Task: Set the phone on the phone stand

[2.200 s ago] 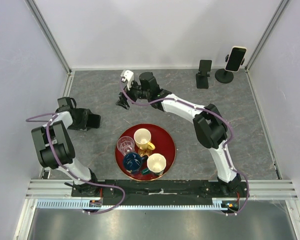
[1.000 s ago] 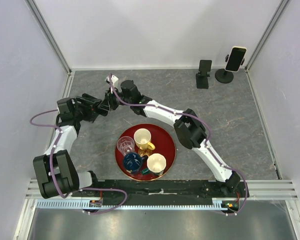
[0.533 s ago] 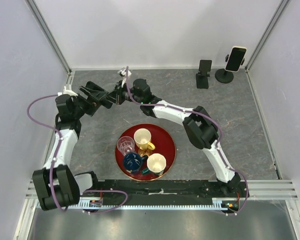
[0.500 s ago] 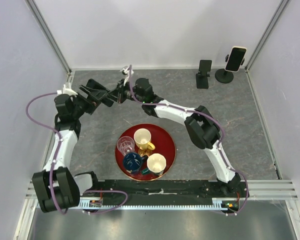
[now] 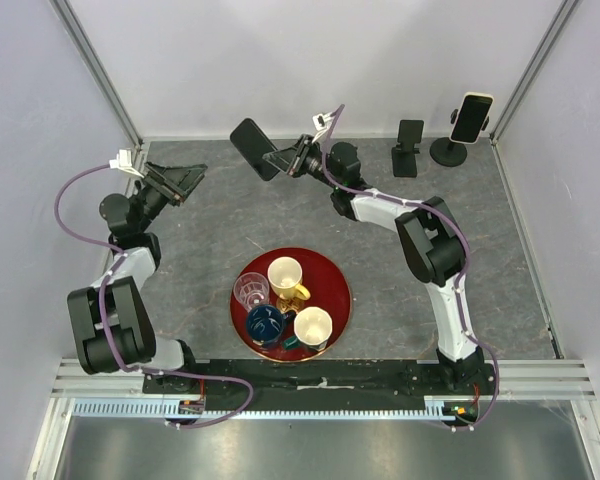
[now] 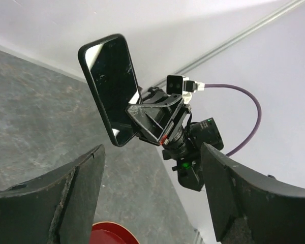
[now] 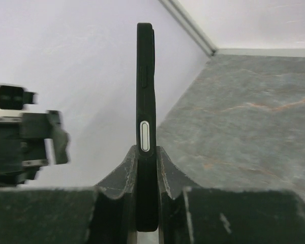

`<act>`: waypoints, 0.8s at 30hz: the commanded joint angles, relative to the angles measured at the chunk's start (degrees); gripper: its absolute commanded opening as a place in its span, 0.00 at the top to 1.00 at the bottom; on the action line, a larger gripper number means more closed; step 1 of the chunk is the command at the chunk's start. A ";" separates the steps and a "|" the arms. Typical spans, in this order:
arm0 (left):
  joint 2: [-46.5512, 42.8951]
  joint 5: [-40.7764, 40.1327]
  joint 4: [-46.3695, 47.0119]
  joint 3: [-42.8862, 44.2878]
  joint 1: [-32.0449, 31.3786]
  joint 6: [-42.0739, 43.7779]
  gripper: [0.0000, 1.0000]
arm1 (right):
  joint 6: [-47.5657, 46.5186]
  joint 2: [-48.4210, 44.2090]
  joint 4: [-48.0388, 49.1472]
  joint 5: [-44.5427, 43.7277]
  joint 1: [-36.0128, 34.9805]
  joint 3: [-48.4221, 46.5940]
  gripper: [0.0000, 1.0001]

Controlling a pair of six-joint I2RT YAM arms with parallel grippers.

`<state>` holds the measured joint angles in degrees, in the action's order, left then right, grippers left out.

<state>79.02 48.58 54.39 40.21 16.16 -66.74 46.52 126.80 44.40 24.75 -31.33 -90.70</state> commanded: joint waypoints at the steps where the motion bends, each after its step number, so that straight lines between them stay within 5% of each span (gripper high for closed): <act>1: 2.36 3.90 21.80 -1.18 0.01 -11.74 0.20 | 11.82 -6.48 19.48 3.90 -3.03 0.34 1.00; 8: 4.20 2.05 27.94 -2.15 -2.54 -12.18 0.19 | 18.08 -8.41 25.21 -0.40 -6.72 3.85 1.00; 13: 5.79 1.79 30.77 -2.76 -3.42 -13.85 0.34 | 18.16 -10.87 25.64 -3.92 -8.13 7.11 1.00; 24: 5.61 3.37 31.92 -1.97 -5.00 -12.98 0.39 | 21.42 -9.21 27.05 -4.62 -9.36 6.67 1.00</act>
<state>84.93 50.19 74.22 37.74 11.46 -79.09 65.76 119.42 63.29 21.91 -39.90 -82.63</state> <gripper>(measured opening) 0.656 0.186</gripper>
